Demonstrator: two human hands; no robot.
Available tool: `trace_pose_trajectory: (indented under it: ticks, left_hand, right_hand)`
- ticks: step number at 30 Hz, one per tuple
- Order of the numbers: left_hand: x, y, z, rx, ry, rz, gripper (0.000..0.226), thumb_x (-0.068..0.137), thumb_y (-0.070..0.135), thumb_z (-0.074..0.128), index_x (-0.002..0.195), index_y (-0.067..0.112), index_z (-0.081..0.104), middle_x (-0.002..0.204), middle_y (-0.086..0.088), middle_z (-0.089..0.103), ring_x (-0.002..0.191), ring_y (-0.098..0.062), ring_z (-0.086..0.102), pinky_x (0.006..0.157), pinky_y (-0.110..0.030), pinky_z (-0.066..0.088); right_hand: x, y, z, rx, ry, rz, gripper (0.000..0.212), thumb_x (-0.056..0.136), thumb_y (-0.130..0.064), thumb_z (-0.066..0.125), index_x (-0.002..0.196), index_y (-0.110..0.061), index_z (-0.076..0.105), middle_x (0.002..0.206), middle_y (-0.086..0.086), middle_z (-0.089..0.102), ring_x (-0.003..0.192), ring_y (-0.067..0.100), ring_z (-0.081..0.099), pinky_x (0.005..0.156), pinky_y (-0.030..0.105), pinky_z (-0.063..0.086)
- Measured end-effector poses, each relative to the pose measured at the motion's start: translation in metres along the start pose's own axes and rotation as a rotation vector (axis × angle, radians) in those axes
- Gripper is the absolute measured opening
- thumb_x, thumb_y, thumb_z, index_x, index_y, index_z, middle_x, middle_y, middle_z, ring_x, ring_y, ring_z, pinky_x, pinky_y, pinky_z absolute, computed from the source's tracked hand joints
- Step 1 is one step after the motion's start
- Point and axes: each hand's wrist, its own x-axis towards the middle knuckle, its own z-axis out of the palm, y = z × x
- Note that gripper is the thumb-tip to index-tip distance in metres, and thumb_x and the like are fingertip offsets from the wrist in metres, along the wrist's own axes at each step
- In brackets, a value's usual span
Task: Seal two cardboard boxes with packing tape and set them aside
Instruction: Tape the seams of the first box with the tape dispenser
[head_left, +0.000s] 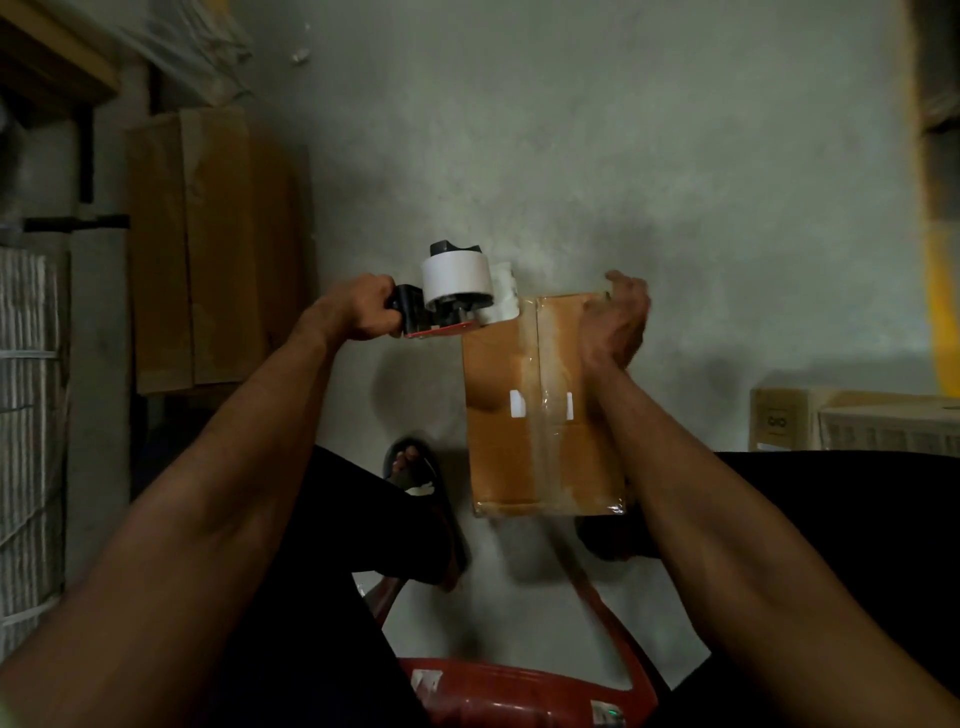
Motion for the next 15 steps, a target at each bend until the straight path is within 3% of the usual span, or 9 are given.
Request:
trace_pose_trajectory:
  ticks: [2,5,9,12,15]
  left_hand:
    - [-0.002,0.002,-0.001,0.001,0.000,-0.003,0.022,0.069,0.035,0.057,0.075,0.014,0.056,0.085,-0.016,0.066,0.074,-0.028,0.058,0.063,-0.028,0.039]
    - [-0.002,0.002,-0.001,0.021,0.028,-0.034,0.030,0.078,0.031,0.063,0.093,0.005,0.063,0.100,-0.024,0.069,0.086,-0.035,0.063,0.068,-0.032,0.045]
    - [-0.002,0.002,-0.002,0.062,0.022,0.008,0.031,0.070,0.043,0.062,0.074,0.013,0.054,0.092,-0.024,0.072,0.083,-0.036,0.068,0.070,-0.038,0.055]
    - [-0.002,0.000,0.000,0.096,0.072,0.031,0.026,0.081,0.027,0.072,0.092,0.004,0.064,0.100,-0.028,0.070,0.091,-0.042,0.067,0.073,-0.040,0.050]
    - [-0.004,-0.008,-0.001,0.105,0.075,0.032,0.029,0.085,0.025,0.073,0.096,0.000,0.065,0.099,-0.027,0.069,0.090,-0.042,0.066,0.071,-0.040,0.048]
  right_hand:
    - [-0.025,-0.004,0.012,0.023,-0.174,-0.255,0.034,0.098,-0.011,0.060,0.131,-0.011,0.064,0.135,0.006,0.060,0.126,0.020,0.053,0.102,0.008,0.033]
    - [-0.057,-0.005,0.030,0.000,-0.405,-0.420,0.046,0.097,-0.014,0.066,0.140,-0.003,0.056,0.145,0.012,0.055,0.138,0.024,0.046,0.113,0.016,0.020]
    - [-0.061,0.000,0.038,-0.106,-0.412,-0.464,0.058,0.093,-0.020,0.071,0.146,-0.007,0.051,0.155,0.006,0.045,0.143,0.022,0.041,0.117,0.022,0.023]
    - [-0.057,-0.002,0.036,-0.119,-0.442,-0.441,0.058,0.092,-0.022,0.073,0.145,-0.007,0.053,0.156,0.005,0.045,0.144,0.022,0.041,0.121,0.034,0.031]
    - [-0.055,-0.004,0.034,-0.094,-0.462,-0.423,0.061,0.092,-0.021,0.073,0.148,-0.010,0.050,0.156,0.004,0.045,0.145,0.021,0.039,0.122,0.037,0.031]
